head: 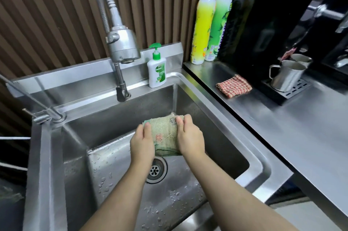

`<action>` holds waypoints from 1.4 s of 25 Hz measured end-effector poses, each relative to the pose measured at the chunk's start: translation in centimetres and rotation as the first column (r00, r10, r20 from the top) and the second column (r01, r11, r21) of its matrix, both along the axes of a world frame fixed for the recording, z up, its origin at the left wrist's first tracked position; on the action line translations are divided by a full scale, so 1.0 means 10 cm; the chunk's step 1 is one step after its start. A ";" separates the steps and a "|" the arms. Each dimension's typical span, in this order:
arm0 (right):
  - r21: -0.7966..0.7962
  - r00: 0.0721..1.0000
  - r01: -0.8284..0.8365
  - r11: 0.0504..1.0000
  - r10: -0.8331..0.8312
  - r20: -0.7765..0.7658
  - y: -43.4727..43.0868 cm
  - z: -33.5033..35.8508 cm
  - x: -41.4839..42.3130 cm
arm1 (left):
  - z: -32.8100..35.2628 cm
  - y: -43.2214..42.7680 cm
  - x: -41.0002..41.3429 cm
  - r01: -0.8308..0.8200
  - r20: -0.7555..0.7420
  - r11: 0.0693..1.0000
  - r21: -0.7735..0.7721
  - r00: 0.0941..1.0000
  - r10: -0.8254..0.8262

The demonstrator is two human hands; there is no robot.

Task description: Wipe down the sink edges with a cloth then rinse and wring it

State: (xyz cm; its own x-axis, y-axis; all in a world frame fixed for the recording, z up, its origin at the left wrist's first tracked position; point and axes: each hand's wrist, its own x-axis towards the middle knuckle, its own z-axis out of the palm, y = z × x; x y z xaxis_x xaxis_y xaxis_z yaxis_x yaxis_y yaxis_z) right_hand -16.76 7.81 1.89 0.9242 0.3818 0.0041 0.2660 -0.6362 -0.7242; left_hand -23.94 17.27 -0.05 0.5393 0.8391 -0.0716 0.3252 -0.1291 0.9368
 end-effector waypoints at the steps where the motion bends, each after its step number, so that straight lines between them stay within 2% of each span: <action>1: -0.024 1.000 0.020 1.000 -0.020 0.002 -0.07 -0.01 0.02 | 0.03 -0.10 0.08 -0.028 -0.028 0.998 0.050 0.999 0.029; 3: -0.080 0.998 0.062 0.995 -0.062 -0.004 -0.22 -0.02 0.10 | 0.04 -0.25 0.23 -0.023 -0.085 0.981 0.192 0.996 0.040; 5: -0.086 0.996 0.072 0.994 -0.076 -0.044 -0.42 0.00 0.30 | 0.05 -0.37 0.43 0.040 -0.097 0.963 0.266 0.995 -0.015; 8: 0.073 0.973 0.174 0.982 -0.160 -0.166 -0.98 0.05 0.78 | 0.17 -0.70 0.98 0.217 -0.076 0.941 0.260 0.976 -0.204; 10: 0.191 0.930 0.300 0.934 -0.243 -0.274 -1.48 0.06 1.15 | 0.27 -1.03 1.51 0.372 -0.086 0.875 0.309 0.928 -0.364; 12: 0.285 0.844 0.441 0.851 -0.285 -0.454 -1.94 0.06 1.51 | 0.31 -1.36 2.08 0.508 -0.134 0.798 0.326 0.860 -0.492; 14: 0.282 0.775 0.510 0.812 -0.292 -0.560 -2.21 0.04 1.83 | 0.31 -1.56 2.58 0.633 -0.242 0.715 0.297 0.774 -0.585; 15: 0.194 0.787 0.486 0.852 -0.331 -0.520 -2.33 0.04 1.99 | 0.30 -1.64 2.79 0.688 -0.308 0.662 0.297 0.725 -0.616; 16: 0.026 0.824 0.427 0.904 -0.377 -0.424 -2.44 0.05 2.12 | 0.29 -1.67 2.95 0.722 -0.375 0.606 0.332 0.691 -0.618; 17: -0.183 0.867 0.375 0.909 -0.414 -0.278 -2.53 0.06 2.21 | 0.26 -1.68 3.07 0.728 -0.435 0.547 0.413 0.685 -0.584; 18: -0.308 0.909 0.350 0.885 -0.400 -0.115 -2.61 0.06 2.28 | 0.23 -1.68 3.12 0.703 -0.462 0.482 0.523 0.709 -0.533; 19: -0.328 0.943 0.318 0.890 -0.332 0.013 -2.66 0.05 2.32 | 0.17 -1.68 3.13 0.679 -0.461 0.409 0.610 0.724 -0.514; 20: -0.286 0.964 0.263 0.921 -0.241 0.112 -2.66 0.04 2.32 | 0.12 -1.70 3.11 0.681 -0.458 0.326 0.656 0.702 -0.546; 22: -0.204 0.977 0.080 0.976 -0.037 0.210 -2.57 -0.07 2.24 | -0.03 -1.76 3.03 0.787 -0.535 0.146 0.599 0.529 -0.659; 23: -0.233 0.969 0.025 0.972 0.034 0.243 -2.51 -0.21 2.22 | -0.11 -1.77 3.02 0.852 -0.600 0.076 0.517 0.425 -0.678; 24: -0.285 0.971 -0.015 0.958 0.082 0.226 -2.46 -0.31 2.19 | -0.16 -1.76 3.03 0.896 -0.659 0.036 0.443 0.352 -0.665; 26: -0.375 0.972 -0.070 0.924 0.147 0.182 -2.43 -0.41 2.16 | -0.22 -1.69 3.06 0.923 -0.726 -0.019 0.385 0.290 -0.624; 29: -0.432 0.964 -0.098 0.897 0.194 0.183 -2.48 -0.44 2.13 | -0.20 -1.67 3.04 0.878 -0.786 -0.144 0.457 0.322 -0.528; 34: -0.511 0.965 -0.118 0.851 0.220 0.143 -2.51 -0.41 2.16 | -0.20 -1.77 3.03 0.885 -0.824 -0.129 0.448 0.351 -0.445; 35: -0.513 0.970 -0.129 0.849 0.216 0.113 -2.50 -0.37 2.16 | -0.14 -1.79 2.98 0.892 -0.816 -0.086 0.444 0.362 -0.451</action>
